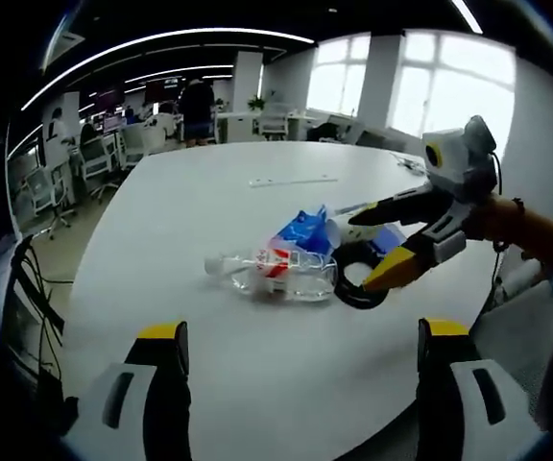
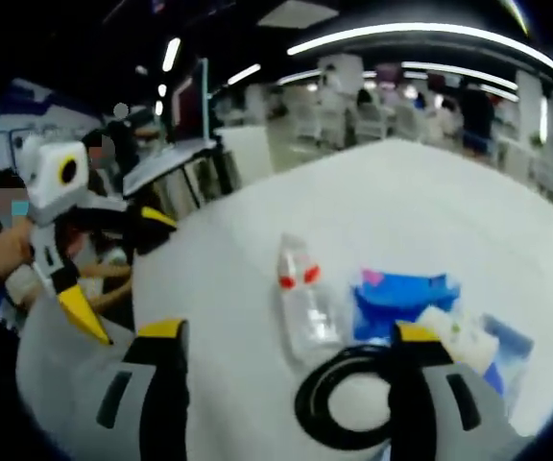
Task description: Arrange the tabletop items into an orderly group along one side of the table until the central work area is clear of visible clutter.
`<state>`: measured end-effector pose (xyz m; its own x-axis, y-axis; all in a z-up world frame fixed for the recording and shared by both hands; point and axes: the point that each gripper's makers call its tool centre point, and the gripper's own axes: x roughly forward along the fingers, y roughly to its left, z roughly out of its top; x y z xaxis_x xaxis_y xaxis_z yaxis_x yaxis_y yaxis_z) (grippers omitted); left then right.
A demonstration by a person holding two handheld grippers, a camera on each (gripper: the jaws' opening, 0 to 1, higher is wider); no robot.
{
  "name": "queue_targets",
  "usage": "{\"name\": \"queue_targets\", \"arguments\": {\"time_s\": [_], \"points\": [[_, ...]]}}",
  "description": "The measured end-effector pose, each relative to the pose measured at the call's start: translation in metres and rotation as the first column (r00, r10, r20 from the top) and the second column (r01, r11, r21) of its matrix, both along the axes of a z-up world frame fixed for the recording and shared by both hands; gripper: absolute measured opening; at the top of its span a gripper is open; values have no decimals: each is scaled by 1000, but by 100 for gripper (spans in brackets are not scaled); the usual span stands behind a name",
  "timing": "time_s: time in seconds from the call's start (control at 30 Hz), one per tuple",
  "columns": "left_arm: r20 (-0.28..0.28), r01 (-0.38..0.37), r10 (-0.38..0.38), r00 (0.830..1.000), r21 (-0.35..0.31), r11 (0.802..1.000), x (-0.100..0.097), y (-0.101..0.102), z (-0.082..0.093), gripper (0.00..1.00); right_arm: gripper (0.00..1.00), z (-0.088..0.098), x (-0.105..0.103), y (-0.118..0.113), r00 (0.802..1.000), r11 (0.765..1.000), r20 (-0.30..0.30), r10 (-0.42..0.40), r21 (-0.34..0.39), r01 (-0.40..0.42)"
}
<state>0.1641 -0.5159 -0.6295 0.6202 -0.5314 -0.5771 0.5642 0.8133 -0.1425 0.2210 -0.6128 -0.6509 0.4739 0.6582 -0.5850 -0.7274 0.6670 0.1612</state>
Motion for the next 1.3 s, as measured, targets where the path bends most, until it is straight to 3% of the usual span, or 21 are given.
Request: {"name": "queue_targets", "arguments": {"time_s": [0.2, 0.3, 0.87, 1.0, 1.13, 1.3], "points": [[-18, 7, -7, 1000, 9, 1000, 1, 1, -7, 99, 82, -7, 8, 8, 1000, 1000, 3, 20, -15, -20], [-26, 6, -6, 1000, 6, 1000, 3, 1, -9, 99, 81, -13, 11, 12, 999, 997, 22, 49, -62, -48], [-42, 4, -4, 999, -9, 1000, 6, 2, -14, 99, 72, -25, 30, 42, 996, 996, 0, 87, -36, -87], [-43, -1, 1, 999, -12, 1000, 7, 4, -15, 99, 71, -31, 30, 45, 994, 993, -5, 105, -52, -105], [-53, -6, 6, 999, -2, 1000, 6, 7, -19, 99, 69, -43, 33, 43, 992, 984, 9, 128, -127, -126], [-66, -7, 7, 998, -4, 1000, 2, 8, -23, 99, 64, -48, 36, 47, 991, 983, 4, 132, -128, -130]]}}
